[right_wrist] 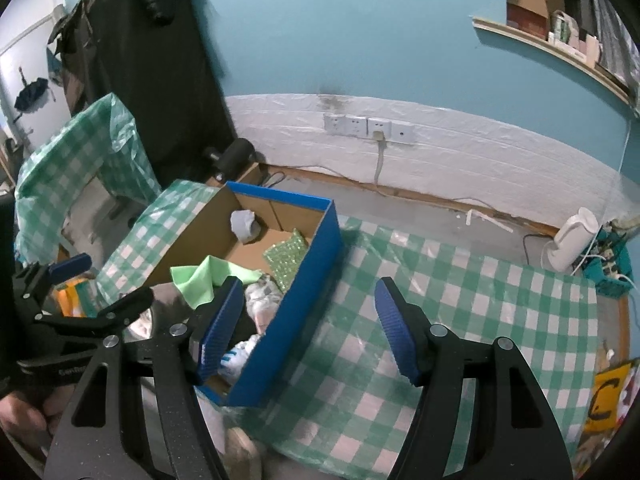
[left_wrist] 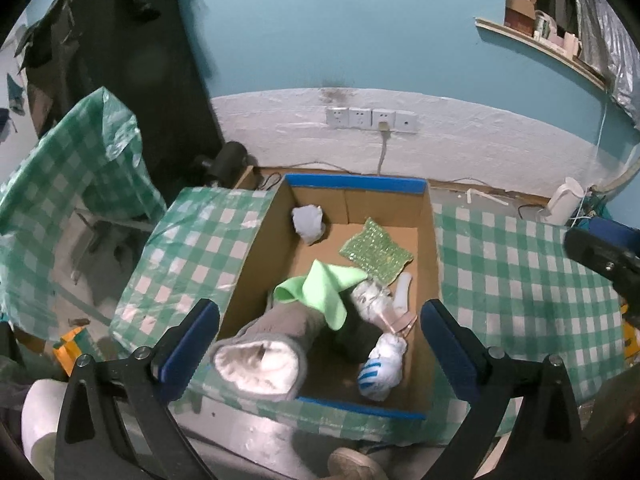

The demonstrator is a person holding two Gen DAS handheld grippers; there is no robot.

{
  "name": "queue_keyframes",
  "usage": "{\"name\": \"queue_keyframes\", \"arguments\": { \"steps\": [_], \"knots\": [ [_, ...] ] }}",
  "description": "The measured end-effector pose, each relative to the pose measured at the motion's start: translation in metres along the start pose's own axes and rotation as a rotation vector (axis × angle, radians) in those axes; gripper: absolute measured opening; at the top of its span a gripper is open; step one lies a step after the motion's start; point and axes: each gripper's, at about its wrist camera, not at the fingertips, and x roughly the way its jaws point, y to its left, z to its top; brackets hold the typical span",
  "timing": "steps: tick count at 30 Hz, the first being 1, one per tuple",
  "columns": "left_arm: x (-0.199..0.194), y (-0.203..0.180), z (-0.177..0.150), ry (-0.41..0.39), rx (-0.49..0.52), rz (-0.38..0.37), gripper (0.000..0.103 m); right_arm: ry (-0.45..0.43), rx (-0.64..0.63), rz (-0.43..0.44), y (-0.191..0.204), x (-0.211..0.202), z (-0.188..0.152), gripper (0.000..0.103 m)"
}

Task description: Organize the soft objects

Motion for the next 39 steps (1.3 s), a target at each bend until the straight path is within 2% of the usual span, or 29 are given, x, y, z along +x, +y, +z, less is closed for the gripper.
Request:
{"name": "queue_keyframes", "arguments": {
  "steps": [7,16,39],
  "knots": [
    [-0.004,-0.001,0.002,-0.007,-0.013,-0.004,0.101,0.001,0.011,-0.009,-0.012,-0.007,-0.008,0.068],
    [-0.001,-0.012,0.001,0.009,0.017,-0.001,0.101,0.025,0.037,-0.014,-0.022,-0.003,-0.013,0.068],
    [-0.002,-0.015,0.0,0.013,0.027,-0.009,0.101,0.026,0.033,-0.015,-0.024,-0.003,-0.015,0.068]
  ]
}}
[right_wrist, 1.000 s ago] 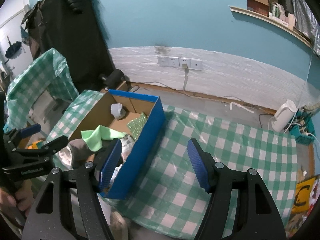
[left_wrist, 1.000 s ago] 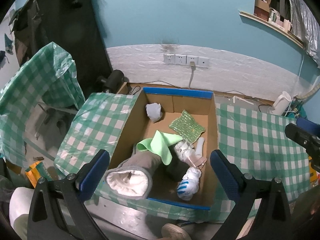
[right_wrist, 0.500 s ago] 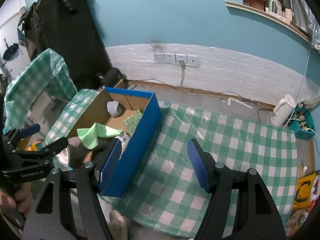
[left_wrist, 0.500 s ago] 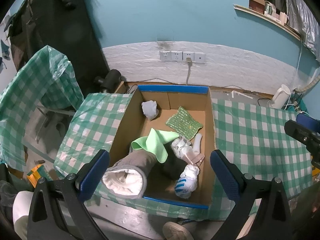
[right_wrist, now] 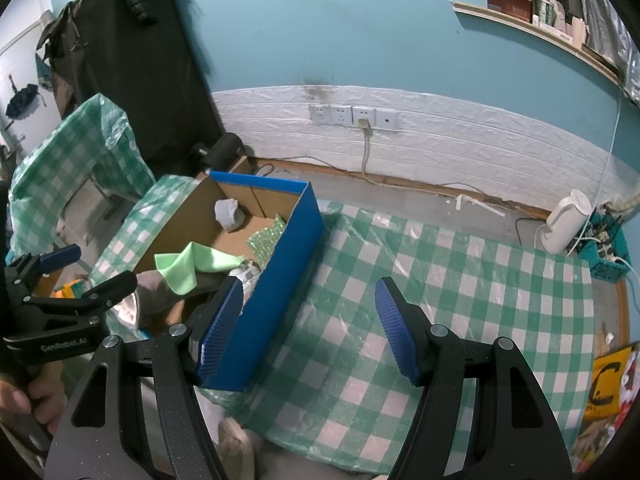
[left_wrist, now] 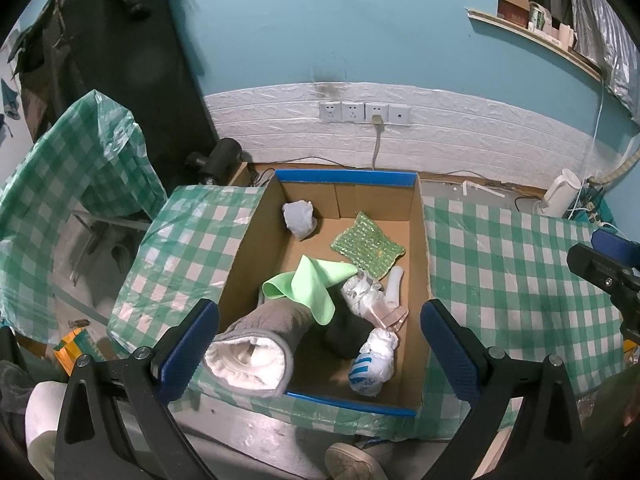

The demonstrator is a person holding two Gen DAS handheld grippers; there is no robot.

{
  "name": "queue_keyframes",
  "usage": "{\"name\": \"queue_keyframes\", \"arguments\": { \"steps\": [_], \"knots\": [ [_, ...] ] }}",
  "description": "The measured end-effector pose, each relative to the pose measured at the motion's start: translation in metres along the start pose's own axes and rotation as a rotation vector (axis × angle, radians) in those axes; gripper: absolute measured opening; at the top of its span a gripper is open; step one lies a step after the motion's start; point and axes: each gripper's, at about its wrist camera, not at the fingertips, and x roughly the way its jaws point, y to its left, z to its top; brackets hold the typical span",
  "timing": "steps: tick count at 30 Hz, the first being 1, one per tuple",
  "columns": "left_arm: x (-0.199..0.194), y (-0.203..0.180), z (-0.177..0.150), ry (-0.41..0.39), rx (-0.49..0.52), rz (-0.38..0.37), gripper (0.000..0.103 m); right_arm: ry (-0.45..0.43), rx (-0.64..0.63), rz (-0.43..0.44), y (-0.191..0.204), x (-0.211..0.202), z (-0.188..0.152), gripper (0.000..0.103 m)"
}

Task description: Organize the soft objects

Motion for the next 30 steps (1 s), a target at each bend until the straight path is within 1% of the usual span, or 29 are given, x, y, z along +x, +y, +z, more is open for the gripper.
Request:
{"name": "queue_keyframes", "arguments": {
  "steps": [30],
  "knots": [
    [-0.0003,-0.0048,-0.0005,0.0,0.009,0.006,0.101,0.0,0.001,-0.001,-0.0016,-0.0009,0.0,0.068]
  ]
}}
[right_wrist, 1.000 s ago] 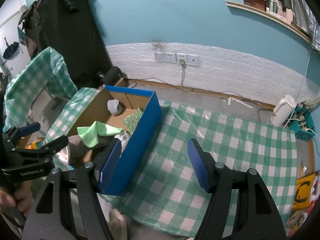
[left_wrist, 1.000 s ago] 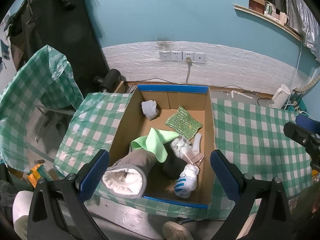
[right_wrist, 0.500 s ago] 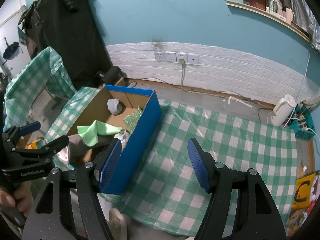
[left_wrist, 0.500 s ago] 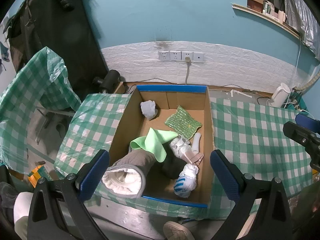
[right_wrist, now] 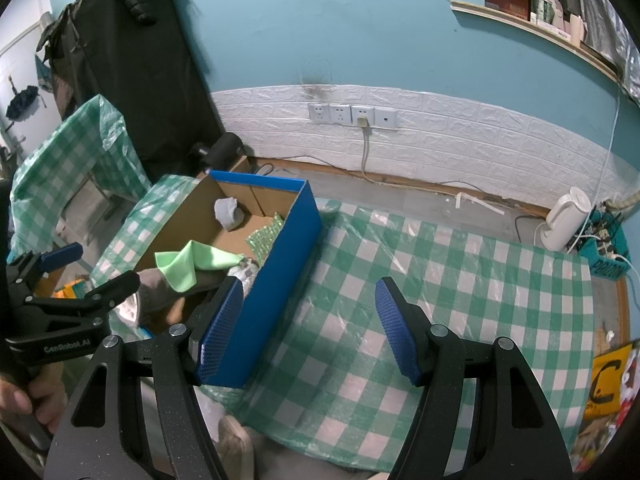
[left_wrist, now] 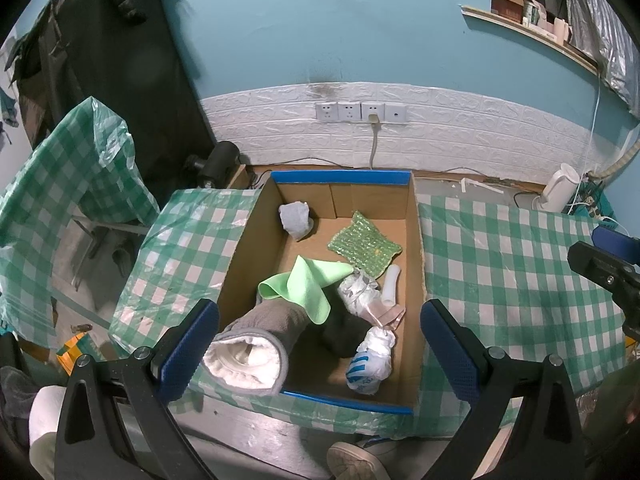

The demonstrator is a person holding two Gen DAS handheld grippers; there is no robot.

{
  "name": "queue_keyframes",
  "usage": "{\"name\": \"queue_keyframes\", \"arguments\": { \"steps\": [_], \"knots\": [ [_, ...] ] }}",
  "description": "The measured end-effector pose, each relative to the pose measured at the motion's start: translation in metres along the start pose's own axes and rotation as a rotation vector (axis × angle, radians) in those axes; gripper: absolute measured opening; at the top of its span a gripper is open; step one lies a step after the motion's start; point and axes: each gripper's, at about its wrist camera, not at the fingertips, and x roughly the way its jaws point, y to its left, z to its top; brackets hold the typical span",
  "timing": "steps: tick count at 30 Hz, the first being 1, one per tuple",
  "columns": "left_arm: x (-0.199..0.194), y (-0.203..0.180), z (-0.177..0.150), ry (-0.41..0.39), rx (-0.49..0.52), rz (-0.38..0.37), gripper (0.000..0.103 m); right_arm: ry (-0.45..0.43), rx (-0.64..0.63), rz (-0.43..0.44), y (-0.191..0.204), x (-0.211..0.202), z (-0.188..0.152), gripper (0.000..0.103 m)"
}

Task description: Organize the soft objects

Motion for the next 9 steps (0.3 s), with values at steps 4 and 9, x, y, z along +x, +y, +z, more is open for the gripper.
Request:
{"name": "queue_keyframes", "arguments": {
  "steps": [4,9],
  "knots": [
    [0.0002,-0.0008,0.0002,-0.003,0.002,0.002,0.101,0.001,-0.002,0.001,-0.0007,-0.0003,0.0004,0.068],
    [-0.0032,-0.0028,0.002,-0.02,0.015,0.007,0.101,0.001,-0.002,0.003,-0.0014,-0.0005,0.0003,0.068]
  ]
}}
